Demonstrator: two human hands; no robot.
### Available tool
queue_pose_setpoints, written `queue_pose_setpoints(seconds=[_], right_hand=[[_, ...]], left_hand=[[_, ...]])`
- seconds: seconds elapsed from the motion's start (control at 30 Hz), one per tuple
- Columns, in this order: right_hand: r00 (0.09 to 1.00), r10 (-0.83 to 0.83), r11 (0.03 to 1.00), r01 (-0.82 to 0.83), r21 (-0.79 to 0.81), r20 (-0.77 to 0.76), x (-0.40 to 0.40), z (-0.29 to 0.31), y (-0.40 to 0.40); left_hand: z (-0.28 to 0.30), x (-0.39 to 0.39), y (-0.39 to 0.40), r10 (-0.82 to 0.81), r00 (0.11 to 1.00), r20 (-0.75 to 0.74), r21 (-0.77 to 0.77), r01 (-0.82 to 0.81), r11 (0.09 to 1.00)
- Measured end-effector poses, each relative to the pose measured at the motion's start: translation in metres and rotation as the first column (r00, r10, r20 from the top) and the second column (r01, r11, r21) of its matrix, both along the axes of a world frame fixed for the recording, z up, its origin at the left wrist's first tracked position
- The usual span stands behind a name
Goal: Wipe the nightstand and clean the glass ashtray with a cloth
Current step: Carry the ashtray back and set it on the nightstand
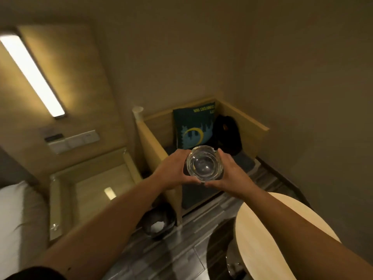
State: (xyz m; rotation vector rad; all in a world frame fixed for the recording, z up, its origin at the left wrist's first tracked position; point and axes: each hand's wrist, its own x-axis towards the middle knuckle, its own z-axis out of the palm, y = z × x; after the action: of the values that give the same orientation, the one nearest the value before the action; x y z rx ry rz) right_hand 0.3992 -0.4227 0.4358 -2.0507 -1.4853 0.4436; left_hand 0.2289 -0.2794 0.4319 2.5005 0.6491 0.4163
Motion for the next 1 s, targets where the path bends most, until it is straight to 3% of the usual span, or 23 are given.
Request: queue_pose_setpoints(seconds=[0.27, 0.53, 1.0], right_hand=[[0.964, 0.263, 0.965, -0.264, -0.010, -0.020, -0.127, -0.009, 0.118], [0.924, 0.381, 0.923, -0.382, -0.036, -0.038, -0.260, -0.031, 0.214], [0.844, 0.535, 0.843, -0.533, -0.070, 0.019, -0.376, -0.052, 0.330]], left_hand=[[-0.021, -0.157, 0.069, 0.289, 0.957, 0.030, -0.014, -0.289, 0.957], [-0.034, -0.303, 0.135, 0.425, 0.905, -0.015, -0.004, -0.426, 0.905], [-0.059, -0.424, 0.212, 0.593, 0.802, -0.075, -0.030, -0.596, 0.802]])
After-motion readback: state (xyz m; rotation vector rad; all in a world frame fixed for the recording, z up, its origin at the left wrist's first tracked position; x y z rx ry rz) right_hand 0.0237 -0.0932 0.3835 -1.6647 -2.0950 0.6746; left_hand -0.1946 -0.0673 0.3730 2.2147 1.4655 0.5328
